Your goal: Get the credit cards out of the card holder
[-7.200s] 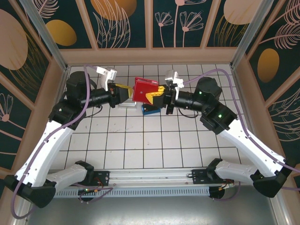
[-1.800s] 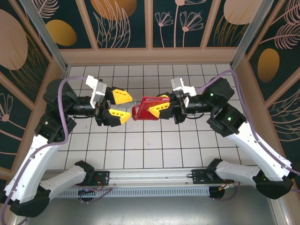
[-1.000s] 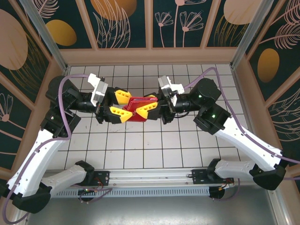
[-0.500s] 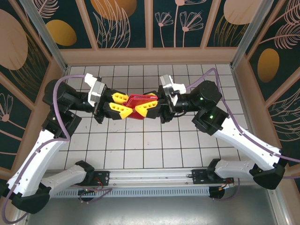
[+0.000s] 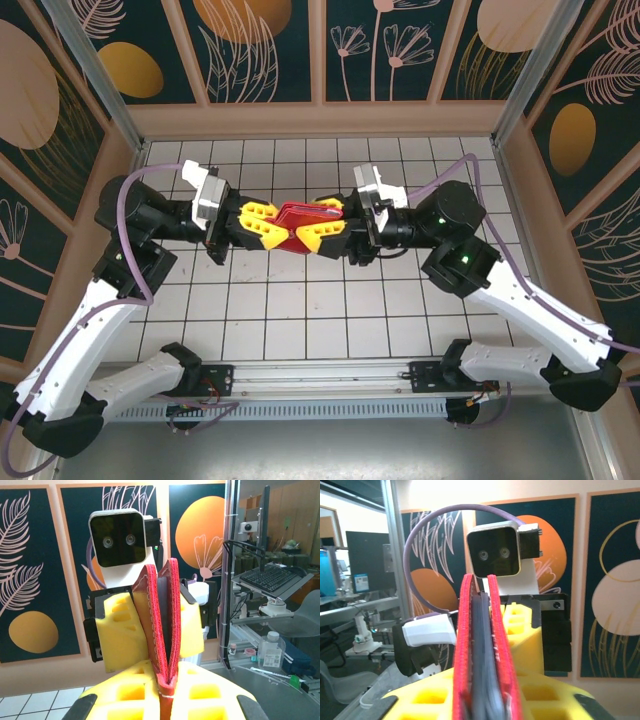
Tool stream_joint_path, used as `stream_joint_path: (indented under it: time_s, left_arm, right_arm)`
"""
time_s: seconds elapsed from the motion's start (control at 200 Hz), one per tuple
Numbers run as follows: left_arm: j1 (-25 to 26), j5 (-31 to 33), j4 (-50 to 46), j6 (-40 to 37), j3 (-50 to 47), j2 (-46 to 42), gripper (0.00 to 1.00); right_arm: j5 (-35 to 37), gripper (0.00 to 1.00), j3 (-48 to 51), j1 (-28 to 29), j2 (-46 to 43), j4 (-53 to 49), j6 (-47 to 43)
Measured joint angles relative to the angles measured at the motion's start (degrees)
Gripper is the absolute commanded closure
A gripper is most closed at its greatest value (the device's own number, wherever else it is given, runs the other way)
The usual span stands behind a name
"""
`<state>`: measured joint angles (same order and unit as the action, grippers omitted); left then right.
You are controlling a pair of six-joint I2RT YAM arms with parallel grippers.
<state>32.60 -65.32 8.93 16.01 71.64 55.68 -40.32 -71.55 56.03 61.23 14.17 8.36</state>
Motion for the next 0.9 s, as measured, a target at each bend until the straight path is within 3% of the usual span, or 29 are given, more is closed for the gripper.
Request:
stream_joint_path:
  time_s: [0.075,0.14,0.205,0.28,0.535,0.61,0.901]
  left_arm:
    - [0.04,-0.02,0.35,0.52,-0.52,-0.15,1.0]
    - [0.0,0.09,0.68,1.14,-0.63,-0.2,1.0]
    - [0.0,-0.02,1.2,1.84,-0.74,-0.17,0.86]
    - [0.04,-0.07,1.55,2.99,-0.85,-0.09,0.8]
    - [0.04,0.07,3.34,4.59,-0.94,0.42,0.71]
    - [0.04,0.5,4.09,4.98,-0.94,0.57,0.6]
    - [0.02,1.27,-0.85,0.85,-0.76,-0.42,0.54]
  right_arm:
    - [0.7,1.0,0.0,0.02,-0.35,-1.4,-0.7]
    - [1.07,1.0,-0.04,0.07,-0.46,-1.79,-1.66]
    - [1.25,1.0,-0.07,0.13,-0.55,-2.03,-2.1]
    - [1.29,1.0,-0.07,0.13,-0.55,-2.01,-2.12]
    - [1.09,1.0,-0.07,0.13,-0.52,-1.29,-1.86]
    - [0.83,1.0,-0.07,0.17,-0.44,-0.85,-1.81]
    - [0.42,1.0,-0.04,0.39,-0.9,-1.68,-2.08]
